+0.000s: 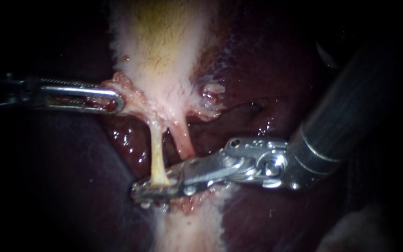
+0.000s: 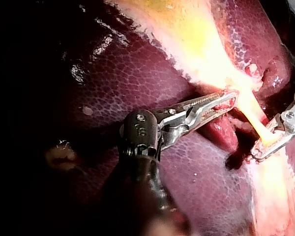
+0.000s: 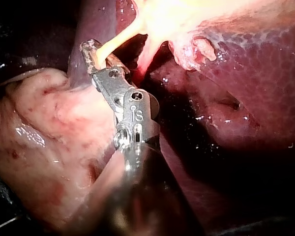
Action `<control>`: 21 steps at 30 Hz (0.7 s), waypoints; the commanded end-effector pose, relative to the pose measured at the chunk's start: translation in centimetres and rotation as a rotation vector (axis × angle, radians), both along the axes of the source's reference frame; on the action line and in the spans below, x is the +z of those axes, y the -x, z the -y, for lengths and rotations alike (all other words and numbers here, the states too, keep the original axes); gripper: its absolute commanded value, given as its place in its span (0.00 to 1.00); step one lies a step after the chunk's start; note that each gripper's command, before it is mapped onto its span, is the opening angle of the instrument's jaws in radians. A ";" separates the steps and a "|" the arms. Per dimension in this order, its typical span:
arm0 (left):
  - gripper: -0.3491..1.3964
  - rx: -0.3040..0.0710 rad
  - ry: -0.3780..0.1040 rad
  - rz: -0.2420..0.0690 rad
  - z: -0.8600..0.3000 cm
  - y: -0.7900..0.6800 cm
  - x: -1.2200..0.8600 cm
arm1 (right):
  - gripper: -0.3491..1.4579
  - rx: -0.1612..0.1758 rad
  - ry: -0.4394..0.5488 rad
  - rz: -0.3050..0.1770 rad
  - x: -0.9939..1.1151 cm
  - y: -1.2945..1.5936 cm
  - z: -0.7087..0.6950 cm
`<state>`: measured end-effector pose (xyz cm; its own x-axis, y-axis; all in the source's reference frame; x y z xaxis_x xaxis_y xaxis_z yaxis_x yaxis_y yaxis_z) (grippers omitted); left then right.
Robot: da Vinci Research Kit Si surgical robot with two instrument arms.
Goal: Going back second clip left tube
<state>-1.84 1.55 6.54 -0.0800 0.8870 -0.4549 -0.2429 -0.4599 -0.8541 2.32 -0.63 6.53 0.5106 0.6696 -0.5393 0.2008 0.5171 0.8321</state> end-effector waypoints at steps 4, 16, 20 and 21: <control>0.00 0.000 0.000 0.000 0.00 0.00 0.00 | 0.11 0.043 0.034 -0.003 0.00 0.00 0.01; 0.00 0.000 0.000 0.000 0.00 0.00 0.00 | 0.47 0.208 0.076 0.004 0.12 -0.12 0.02; 0.00 0.000 0.000 0.000 0.00 0.00 0.00 | 0.47 0.217 0.173 0.005 0.23 -0.10 -0.06; 0.00 0.000 0.000 0.000 0.00 0.00 0.00 | 0.47 0.220 0.202 0.016 0.27 -0.08 -0.10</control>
